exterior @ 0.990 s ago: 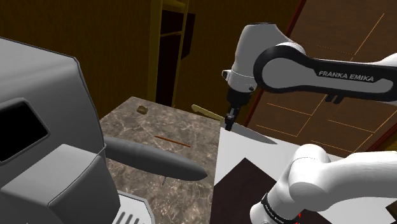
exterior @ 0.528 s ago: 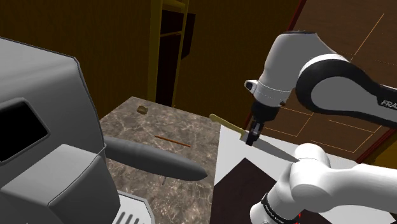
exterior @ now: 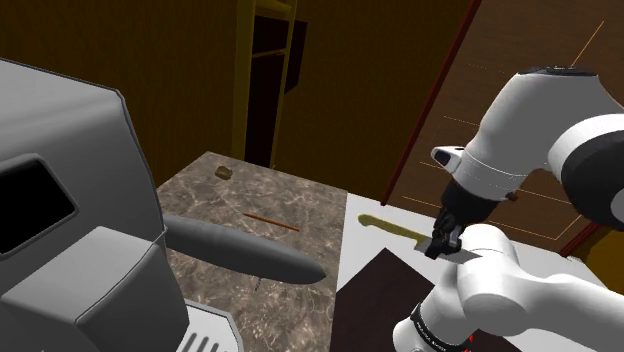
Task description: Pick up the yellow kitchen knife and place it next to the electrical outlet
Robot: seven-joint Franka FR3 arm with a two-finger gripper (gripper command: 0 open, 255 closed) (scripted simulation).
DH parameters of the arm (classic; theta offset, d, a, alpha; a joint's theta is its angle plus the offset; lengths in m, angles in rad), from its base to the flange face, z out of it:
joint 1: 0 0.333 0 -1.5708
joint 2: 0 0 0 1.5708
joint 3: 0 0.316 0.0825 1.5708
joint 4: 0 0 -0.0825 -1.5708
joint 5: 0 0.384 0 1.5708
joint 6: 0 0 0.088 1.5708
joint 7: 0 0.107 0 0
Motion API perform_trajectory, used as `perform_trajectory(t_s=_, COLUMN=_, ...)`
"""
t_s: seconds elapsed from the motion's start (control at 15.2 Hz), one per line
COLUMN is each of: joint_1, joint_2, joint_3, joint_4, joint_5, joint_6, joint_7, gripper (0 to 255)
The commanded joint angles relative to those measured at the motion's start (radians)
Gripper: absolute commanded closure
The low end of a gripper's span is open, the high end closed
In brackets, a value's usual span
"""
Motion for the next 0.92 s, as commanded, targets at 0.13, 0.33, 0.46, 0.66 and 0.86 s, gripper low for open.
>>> perform_trajectory(t_s=0.13, joint_1=0.052, joint_2=-0.168, joint_3=0.024, joint_4=0.008, joint_5=0.042, joint_6=-0.219, joint_7=0.06, gripper=255)
perform_trajectory(t_s=0.33, joint_1=0.101, joint_2=-0.265, joint_3=0.049, joint_4=0.028, joint_5=0.087, joint_6=-0.335, joint_7=0.125, gripper=255)
perform_trajectory(t_s=0.46, joint_1=0.265, joint_2=-0.286, joint_3=0.062, joint_4=0.039, joint_5=0.12, joint_6=-0.374, joint_7=0.307, gripper=255)
perform_trajectory(t_s=0.66, joint_1=0.53, joint_2=-0.286, joint_3=0.103, joint_4=0.057, joint_5=0.202, joint_6=-0.395, joint_7=0.615, gripper=255)
perform_trajectory(t_s=0.86, joint_1=0.673, joint_2=-0.286, joint_3=0.167, joint_4=0.087, joint_5=0.307, joint_6=-0.413, joint_7=0.817, gripper=255)
